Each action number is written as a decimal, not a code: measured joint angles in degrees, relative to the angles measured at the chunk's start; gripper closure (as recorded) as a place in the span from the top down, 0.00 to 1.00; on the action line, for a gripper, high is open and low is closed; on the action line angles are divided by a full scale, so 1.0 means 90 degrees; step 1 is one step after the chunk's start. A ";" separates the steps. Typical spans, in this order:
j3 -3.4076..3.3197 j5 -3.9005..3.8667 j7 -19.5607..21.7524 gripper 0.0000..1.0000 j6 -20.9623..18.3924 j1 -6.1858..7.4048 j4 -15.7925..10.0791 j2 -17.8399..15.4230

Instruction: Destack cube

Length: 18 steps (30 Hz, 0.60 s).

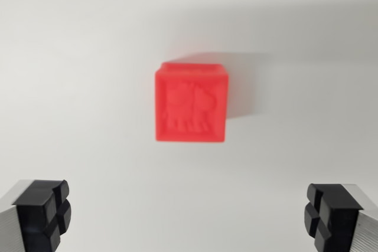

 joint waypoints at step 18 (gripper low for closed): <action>-0.0013 -0.0031 0.0015 1.00 -0.0899 0.0003 0.0336 -0.0567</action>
